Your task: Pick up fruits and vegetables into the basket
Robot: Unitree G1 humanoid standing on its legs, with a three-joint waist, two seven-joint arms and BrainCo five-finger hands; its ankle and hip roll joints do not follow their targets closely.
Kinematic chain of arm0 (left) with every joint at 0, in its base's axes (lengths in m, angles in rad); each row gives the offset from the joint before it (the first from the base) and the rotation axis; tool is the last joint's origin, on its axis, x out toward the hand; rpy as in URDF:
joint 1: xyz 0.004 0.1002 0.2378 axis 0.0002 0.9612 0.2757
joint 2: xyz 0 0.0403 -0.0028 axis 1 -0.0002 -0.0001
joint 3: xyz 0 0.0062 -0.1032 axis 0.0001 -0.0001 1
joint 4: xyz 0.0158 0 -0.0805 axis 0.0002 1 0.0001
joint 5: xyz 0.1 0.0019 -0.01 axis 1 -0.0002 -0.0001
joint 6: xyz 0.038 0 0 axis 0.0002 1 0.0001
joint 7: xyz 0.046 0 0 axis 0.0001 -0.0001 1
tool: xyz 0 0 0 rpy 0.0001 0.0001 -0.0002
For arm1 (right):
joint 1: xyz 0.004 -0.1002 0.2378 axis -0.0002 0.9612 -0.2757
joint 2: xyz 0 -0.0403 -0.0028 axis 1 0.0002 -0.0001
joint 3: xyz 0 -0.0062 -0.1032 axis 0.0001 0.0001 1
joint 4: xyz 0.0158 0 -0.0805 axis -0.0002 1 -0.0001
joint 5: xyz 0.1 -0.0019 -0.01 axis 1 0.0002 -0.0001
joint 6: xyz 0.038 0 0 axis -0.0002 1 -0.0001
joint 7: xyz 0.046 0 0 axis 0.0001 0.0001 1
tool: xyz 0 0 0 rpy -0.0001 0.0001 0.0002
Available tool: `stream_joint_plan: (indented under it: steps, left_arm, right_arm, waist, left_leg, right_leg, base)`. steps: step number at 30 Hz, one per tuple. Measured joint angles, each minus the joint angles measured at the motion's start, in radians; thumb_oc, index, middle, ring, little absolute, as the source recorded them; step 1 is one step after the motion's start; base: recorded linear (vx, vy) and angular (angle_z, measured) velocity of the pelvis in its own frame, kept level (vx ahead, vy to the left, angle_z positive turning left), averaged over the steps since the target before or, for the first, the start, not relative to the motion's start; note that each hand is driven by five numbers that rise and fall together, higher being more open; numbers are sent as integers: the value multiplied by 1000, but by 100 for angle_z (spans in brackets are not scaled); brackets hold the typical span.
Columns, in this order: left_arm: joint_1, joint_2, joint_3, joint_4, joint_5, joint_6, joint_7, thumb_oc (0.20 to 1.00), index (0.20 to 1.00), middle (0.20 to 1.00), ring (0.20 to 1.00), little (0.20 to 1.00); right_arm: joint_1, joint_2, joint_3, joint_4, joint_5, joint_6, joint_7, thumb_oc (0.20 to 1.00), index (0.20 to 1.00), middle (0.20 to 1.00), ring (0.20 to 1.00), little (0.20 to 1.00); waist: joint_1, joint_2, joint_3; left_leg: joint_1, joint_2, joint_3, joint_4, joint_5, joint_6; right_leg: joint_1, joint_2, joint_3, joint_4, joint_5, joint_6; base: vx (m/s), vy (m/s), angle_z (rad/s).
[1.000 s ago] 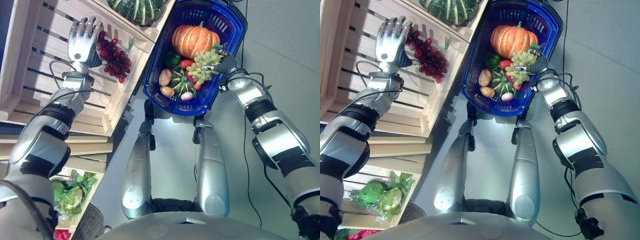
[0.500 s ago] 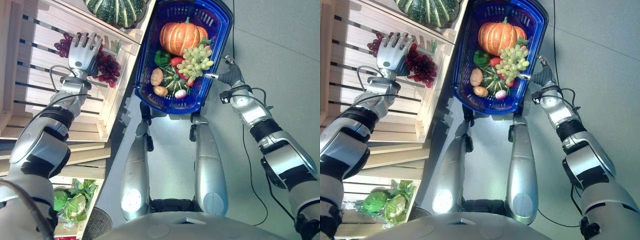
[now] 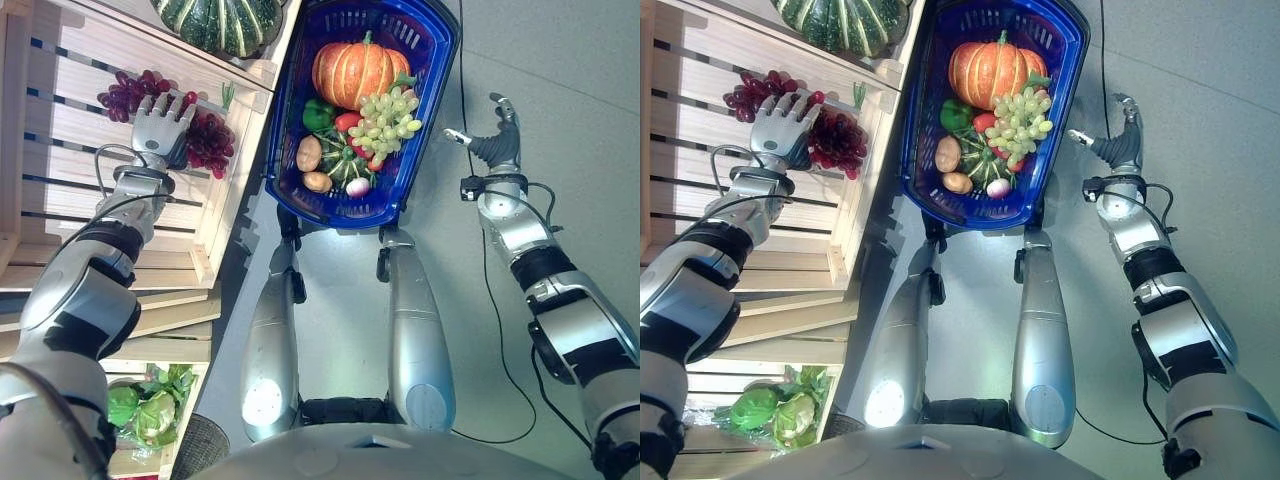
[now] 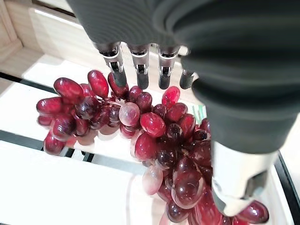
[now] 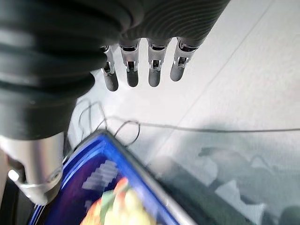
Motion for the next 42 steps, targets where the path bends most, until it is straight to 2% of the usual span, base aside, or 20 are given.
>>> stream_joint_plan:
  steps: [8, 13, 19, 34, 35, 36, 37, 38, 42]
  left_arm:
    - [-3, 0, -10, 5, 68, -1, -16, 1000, 1000, 1000, 1000, 1000]
    - [-19, 3, -21, 5, 77, 0, 9, 1000, 1000, 1000, 1000, 1000]
    - [-23, 16, -21, 5, 132, 2, 67, 1000, 1000, 1000, 1000, 1000]
    - [-69, 21, -31, 24, 183, 33, 67, 1000, 1000, 1000, 1000, 1000]
    - [-71, 21, -31, 24, 184, 36, 67, 777, 777, 777, 777, 777]
    - [-70, 21, -31, 24, 184, 39, 68, 476, 476, 476, 476, 476]
    - [-69, 21, -33, 24, 184, 39, 69, 319, 319, 319, 319, 319]
    - [-70, 23, -38, 24, 184, 39, 71, 200, 200, 200, 200, 200]
    - [-83, 23, -38, 24, 184, 40, 72, 200, 200, 200, 200, 200]
  right_arm:
    - [-5, -6, -37, 112, 24, -26, -16, 1000, 1000, 1000, 1000, 1000]
    - [-11, -12, -40, 145, 49, -28, -16, 1000, 1000, 1000, 1000, 1000]
    - [-18, -11, -40, 149, 69, -46, -16, 1000, 1000, 1000, 1000, 1000]
    - [-53, -10, -33, 143, 78, -67, -15, 1000, 1000, 1000, 1000, 1000]
    - [-52, -9, -33, 143, 78, -67, -15, 1000, 1000, 1000, 1000, 1000]
    - [-51, -9, -33, 138, 78, -67, -15, 1000, 1000, 1000, 1000, 1000]
    - [-51, -9, -32, 134, 78, -67, -16, 1000, 1000, 1000, 1000, 1000]
    - [-51, -8, -31, 127, 78, -67, -18, 1000, 1000, 1000, 1000, 1000]
    - [-52, -8, -31, 114, 78, -67, -20, 1000, 1000, 1000, 1000, 1000]
  waist:
    - [-2, 0, 0]
    - [0, -1, 0]
    - [1, -3, 0]
    - [-14, -25, -1]
    - [-14, -25, -1]
    - [-14, -26, -1]
    - [-13, -26, -1]
    - [-13, -26, -1]
    - [-16, -29, -3]
  left_leg:
    - [-10, 1, -1, 0, -3, 2]
    - [-31, 1, -1, 6, -6, 5]
    - [-70, 2, -7, 25, -13, 6]
    - [-113, 3, -12, 41, -21, 15]
    - [-117, 3, -13, 42, -21, 15]
    - [-119, 2, -14, 43, -21, 16]
    - [-119, 2, -13, 43, -22, 16]
    - [-119, 3, -13, 43, -22, 16]
    - [-119, 3, -13, 44, -22, 16]
  right_leg:
    - [-2, 1, -2, -9, 5, 1]
    - [-14, 1, -2, -19, 12, 5]
    - [-41, 1, -5, -20, 18, 5]
    - [-46, 3, -11, -74, 50, 17]
    - [-47, 3, -12, -76, 51, 17]
    - [-47, 3, -13, -81, 53, 17]
    - [-47, 3, -13, -82, 54, 18]
    - [-47, 3, -13, -82, 54, 18]
    - [-47, 3, -15, -82, 54, 17]
  base:
    - [0, 0, 0]
    - [0, 0, 0]
    - [0, 0, 0]
    - [0, 4, 0]
    - [0, 0, 0]
    - [0, 0, 0]
    - [0, 0, 0]
    - [0, 0, 0]
    - [0, 0, 0]
